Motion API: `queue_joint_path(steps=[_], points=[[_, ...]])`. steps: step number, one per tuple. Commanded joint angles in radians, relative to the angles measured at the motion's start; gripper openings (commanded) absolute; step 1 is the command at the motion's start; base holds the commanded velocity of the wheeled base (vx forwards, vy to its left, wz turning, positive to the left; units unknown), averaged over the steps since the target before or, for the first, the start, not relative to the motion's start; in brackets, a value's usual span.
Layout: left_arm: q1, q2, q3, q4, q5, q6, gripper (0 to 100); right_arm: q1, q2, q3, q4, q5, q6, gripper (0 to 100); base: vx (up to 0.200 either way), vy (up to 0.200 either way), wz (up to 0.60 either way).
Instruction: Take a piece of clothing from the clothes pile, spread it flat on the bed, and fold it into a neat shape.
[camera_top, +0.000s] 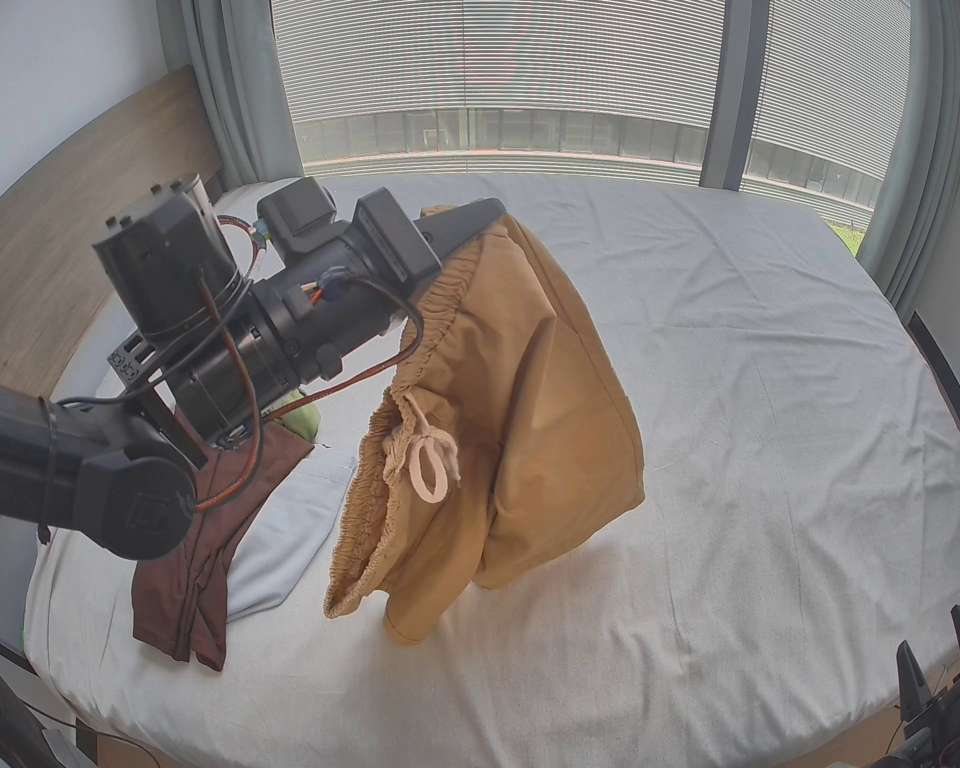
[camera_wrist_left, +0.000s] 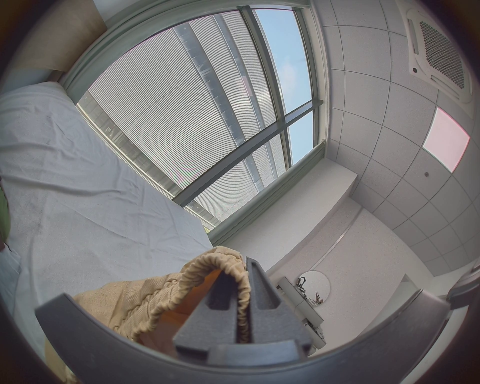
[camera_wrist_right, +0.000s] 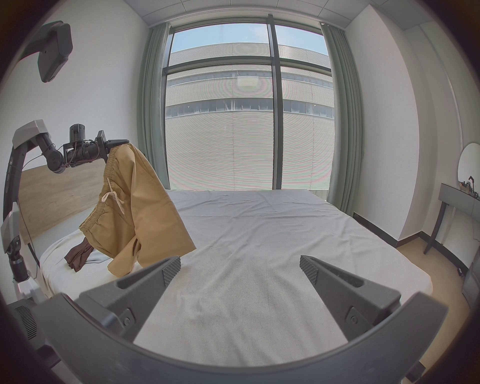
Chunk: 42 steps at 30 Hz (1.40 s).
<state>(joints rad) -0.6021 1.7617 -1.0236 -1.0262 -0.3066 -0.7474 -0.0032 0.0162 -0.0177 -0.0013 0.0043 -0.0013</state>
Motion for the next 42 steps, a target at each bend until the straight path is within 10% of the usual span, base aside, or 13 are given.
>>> queue_joint_path(steps=[1,8,42], points=[[-0.002,-0.016,-0.019,0.001,0.000,-0.039,0,0.000,-0.012,0.018,0.000,0.000,0.000,100,0.000,0.000,0.00],[-0.001,-0.051,-0.066,0.003,-0.002,-0.170,0,0.000,-0.012,0.018,0.000,0.000,0.000,100,0.000,0.000,0.00],[-0.005,-0.042,0.027,-0.034,0.015,-0.214,0,0.000,-0.012,0.018,0.000,0.002,-0.005,100,0.000,0.000,0.00]])
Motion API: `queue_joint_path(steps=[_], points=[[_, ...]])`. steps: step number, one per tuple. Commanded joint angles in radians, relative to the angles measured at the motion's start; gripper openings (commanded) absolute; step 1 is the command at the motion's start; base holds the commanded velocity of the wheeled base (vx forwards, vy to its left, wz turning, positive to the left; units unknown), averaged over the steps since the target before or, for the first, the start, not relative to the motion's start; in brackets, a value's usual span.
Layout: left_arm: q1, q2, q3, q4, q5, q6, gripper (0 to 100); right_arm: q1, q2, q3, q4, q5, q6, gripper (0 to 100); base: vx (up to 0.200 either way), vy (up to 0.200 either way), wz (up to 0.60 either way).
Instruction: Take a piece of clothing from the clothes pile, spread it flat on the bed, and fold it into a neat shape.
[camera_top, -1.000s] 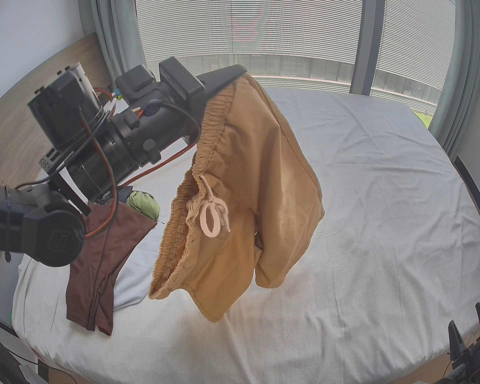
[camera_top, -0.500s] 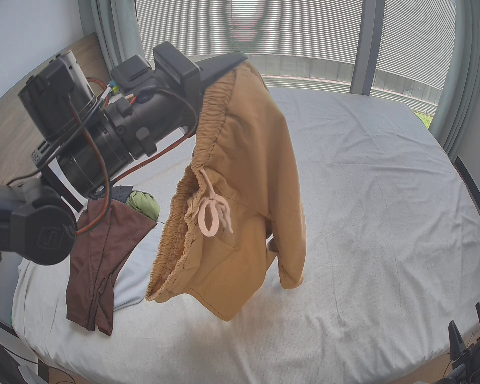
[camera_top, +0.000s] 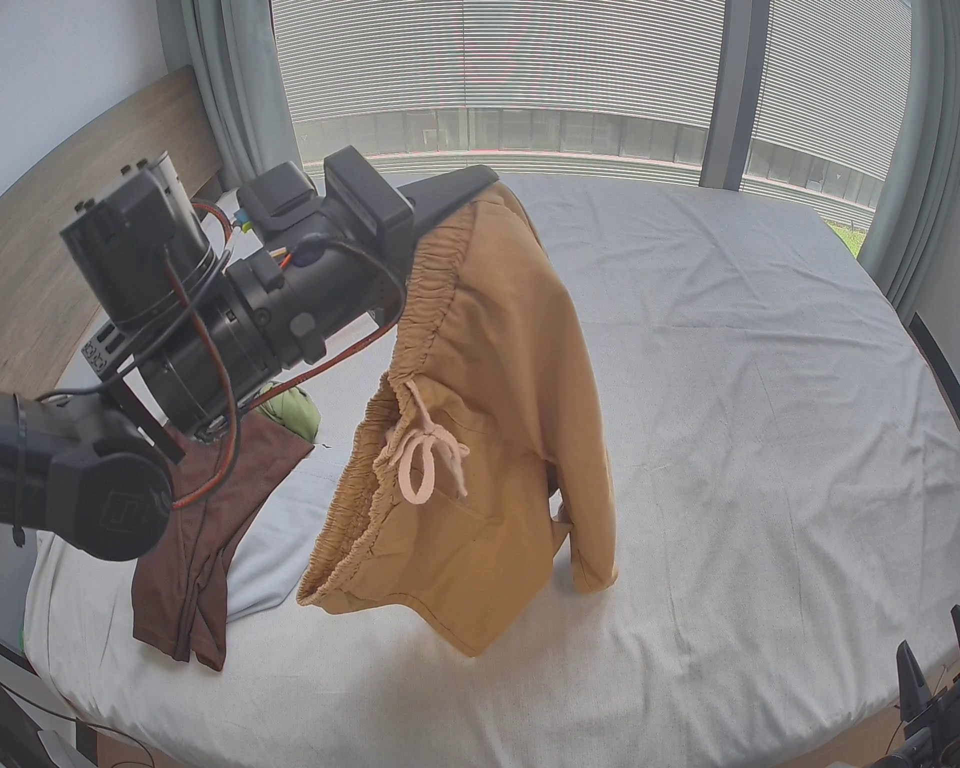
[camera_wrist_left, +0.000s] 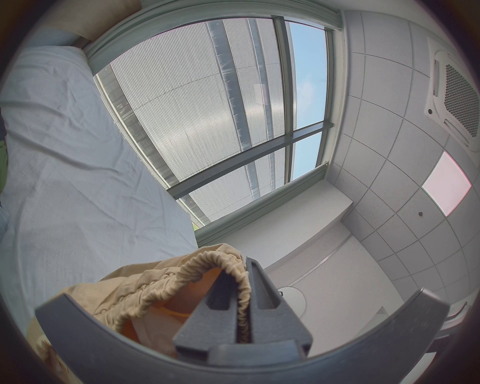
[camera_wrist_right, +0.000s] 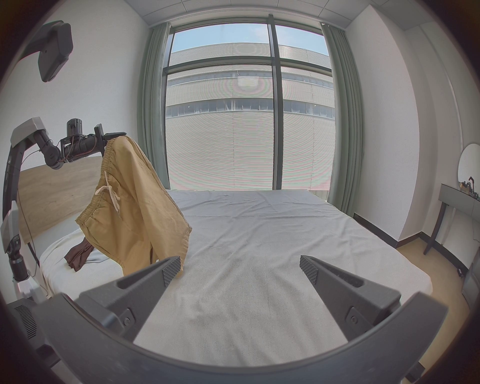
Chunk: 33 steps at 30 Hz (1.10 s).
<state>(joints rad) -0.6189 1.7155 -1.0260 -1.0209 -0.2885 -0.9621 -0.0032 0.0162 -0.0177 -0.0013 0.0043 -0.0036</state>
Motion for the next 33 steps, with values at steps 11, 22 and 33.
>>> queue_joint_path(steps=[11,22,33], points=[[0.018,0.029,0.050,-0.081,-0.008,0.071,0,0.000,-0.012,0.018,0.000,0.002,-0.004,100,0.000,0.000,0.00],[0.019,0.019,0.024,-0.079,-0.008,0.072,0,-0.001,-0.013,0.016,-0.009,0.006,-0.010,100,0.000,0.000,0.00],[0.019,0.021,0.023,-0.084,-0.008,0.072,0,0.201,0.357,-0.308,-0.014,0.092,0.206,100,0.000,0.000,0.00]])
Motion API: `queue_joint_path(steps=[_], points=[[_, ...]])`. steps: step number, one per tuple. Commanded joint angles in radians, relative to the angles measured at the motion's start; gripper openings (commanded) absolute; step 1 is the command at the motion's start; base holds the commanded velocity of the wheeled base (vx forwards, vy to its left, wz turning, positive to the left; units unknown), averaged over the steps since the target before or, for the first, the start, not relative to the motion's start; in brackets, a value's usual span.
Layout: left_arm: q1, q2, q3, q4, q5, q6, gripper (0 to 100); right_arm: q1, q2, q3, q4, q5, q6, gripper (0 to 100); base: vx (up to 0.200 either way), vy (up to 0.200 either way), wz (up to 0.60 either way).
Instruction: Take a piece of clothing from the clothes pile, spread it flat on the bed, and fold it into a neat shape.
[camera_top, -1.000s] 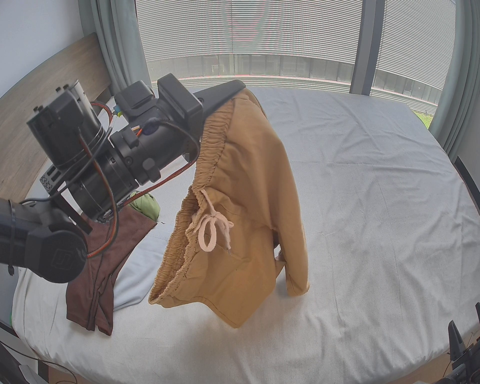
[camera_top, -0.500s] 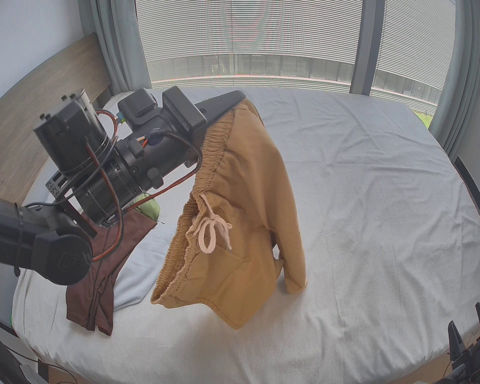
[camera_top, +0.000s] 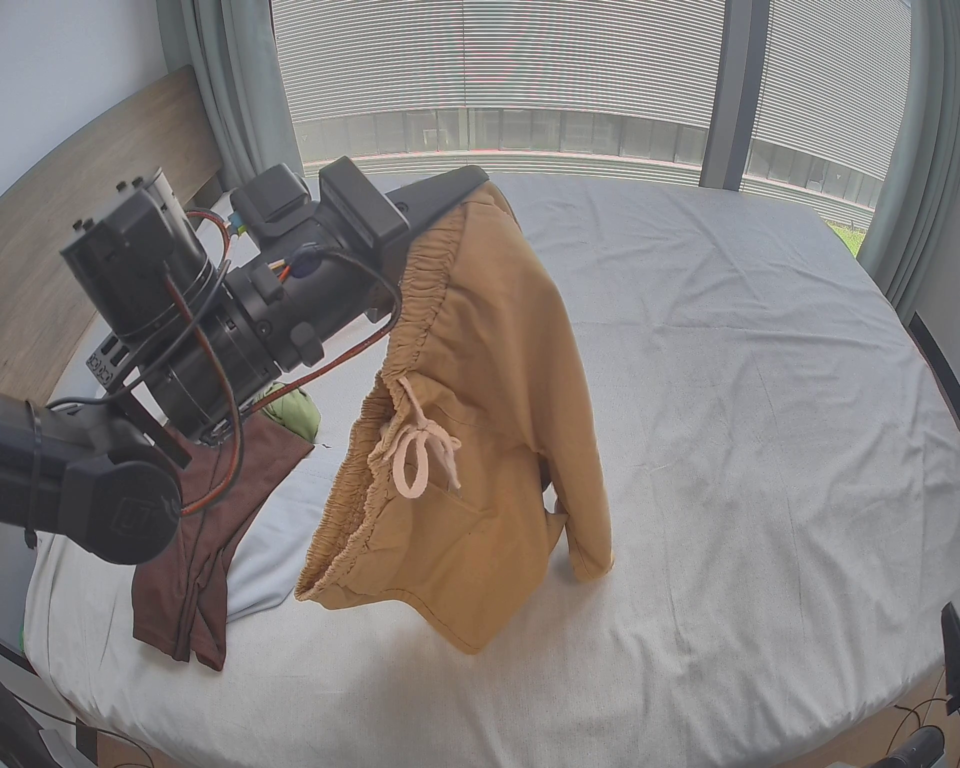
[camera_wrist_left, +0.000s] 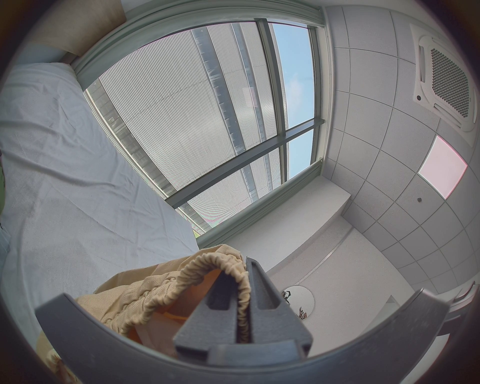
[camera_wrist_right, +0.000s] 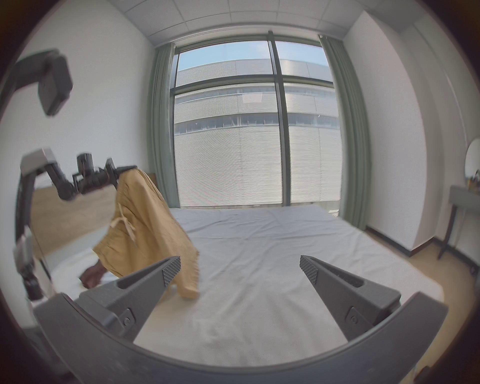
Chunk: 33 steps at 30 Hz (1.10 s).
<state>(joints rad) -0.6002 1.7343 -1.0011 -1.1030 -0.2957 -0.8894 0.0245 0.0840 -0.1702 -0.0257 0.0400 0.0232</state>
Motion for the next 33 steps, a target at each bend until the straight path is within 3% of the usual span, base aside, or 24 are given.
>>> queue_joint_path(steps=[1,4,15,20,25,33], points=[[0.000,0.002,-0.002,-0.001,-0.002,0.000,0,0.201,0.341,-0.186,0.006,0.061,0.244,100,0.000,0.000,0.00],[0.003,0.001,-0.002,-0.001,-0.003,0.000,0,0.262,0.510,-0.262,-0.014,0.063,0.371,100,0.000,0.000,0.00],[0.037,0.002,0.006,0.003,-0.013,0.010,0,0.262,1.040,-0.281,-0.405,0.093,0.391,100,0.000,0.000,0.00],[0.042,0.007,0.012,0.002,-0.028,0.010,0,0.261,1.201,-0.302,-0.528,0.107,0.463,100,0.000,0.000,0.00],[0.046,0.008,0.021,0.002,-0.048,0.010,0,0.232,1.272,-0.353,-0.551,0.169,0.543,100,0.000,0.000,0.00],[0.065,0.005,0.047,0.000,-0.065,0.018,0,0.195,1.387,-0.367,-0.553,0.216,0.551,100,0.000,0.000,0.00]])
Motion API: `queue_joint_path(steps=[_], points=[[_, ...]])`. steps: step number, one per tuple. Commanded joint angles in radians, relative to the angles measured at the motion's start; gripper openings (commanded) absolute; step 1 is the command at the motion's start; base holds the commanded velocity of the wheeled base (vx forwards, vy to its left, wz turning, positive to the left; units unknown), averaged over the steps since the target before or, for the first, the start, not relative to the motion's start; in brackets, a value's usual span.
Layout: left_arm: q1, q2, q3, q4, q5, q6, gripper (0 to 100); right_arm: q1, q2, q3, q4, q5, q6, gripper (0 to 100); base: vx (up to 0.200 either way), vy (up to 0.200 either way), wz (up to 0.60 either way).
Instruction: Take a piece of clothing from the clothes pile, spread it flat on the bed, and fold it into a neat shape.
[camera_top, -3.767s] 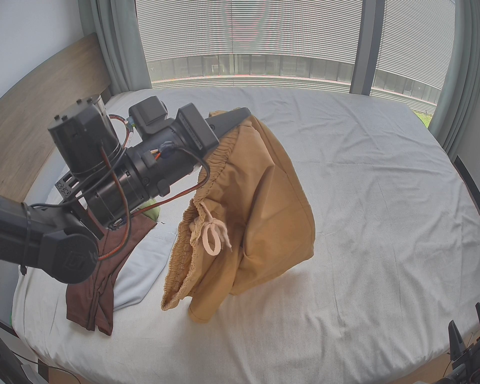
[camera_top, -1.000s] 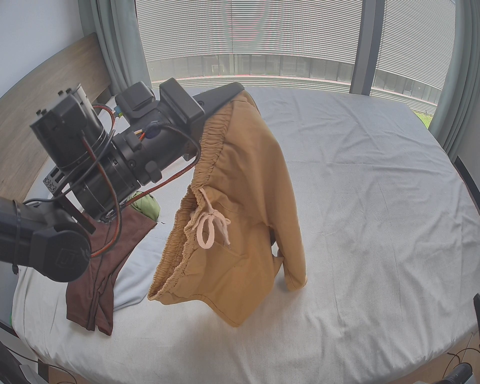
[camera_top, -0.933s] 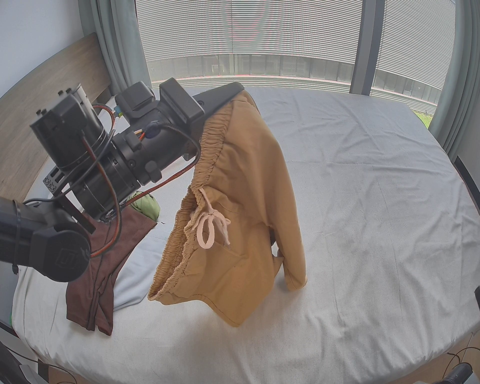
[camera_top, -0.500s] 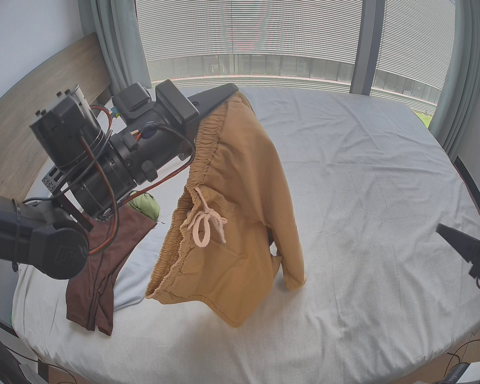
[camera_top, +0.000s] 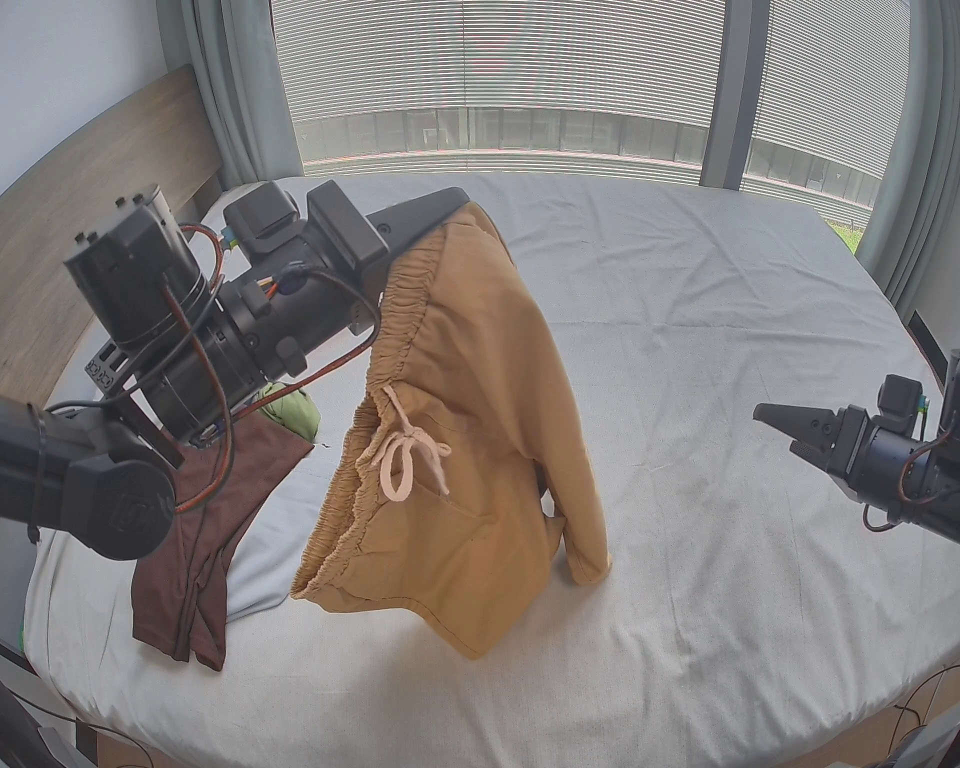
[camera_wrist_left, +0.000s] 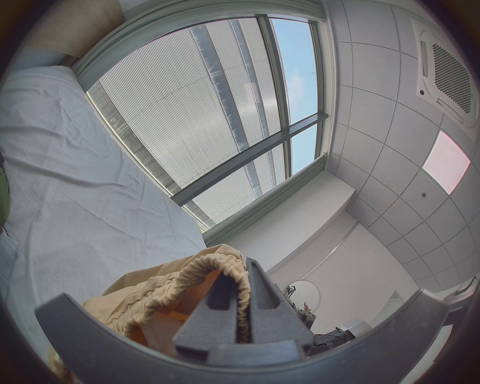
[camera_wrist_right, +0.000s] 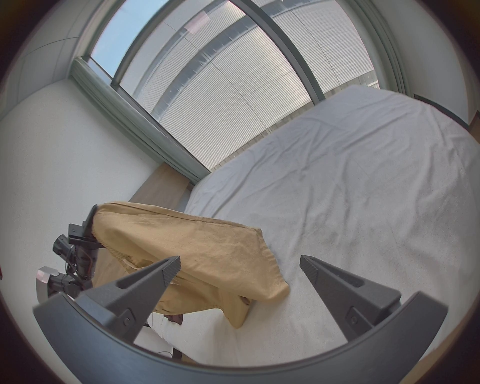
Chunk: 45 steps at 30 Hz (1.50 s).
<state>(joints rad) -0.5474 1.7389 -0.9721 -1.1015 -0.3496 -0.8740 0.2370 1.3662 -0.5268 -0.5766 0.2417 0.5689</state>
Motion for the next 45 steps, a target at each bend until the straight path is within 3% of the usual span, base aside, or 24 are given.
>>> queue_joint_path(steps=[1,8,17,45], points=[[0.018,0.001,0.024,-0.001,-0.016,0.004,0,-0.025,0.123,-0.010,-0.002,0.024,0.005,100,0.000,0.000,0.00],[0.058,0.001,0.061,0.000,-0.042,0.036,0,-0.039,0.240,-0.013,-0.025,0.073,0.009,100,0.000,0.000,0.00],[0.116,-0.007,0.132,0.005,-0.085,0.078,0,-0.028,0.449,-0.028,-0.163,0.110,0.029,100,0.000,0.000,0.00],[0.118,-0.016,0.138,0.000,-0.086,0.079,0,0.021,0.875,-0.196,-0.164,0.102,0.040,100,0.000,0.000,0.00]])
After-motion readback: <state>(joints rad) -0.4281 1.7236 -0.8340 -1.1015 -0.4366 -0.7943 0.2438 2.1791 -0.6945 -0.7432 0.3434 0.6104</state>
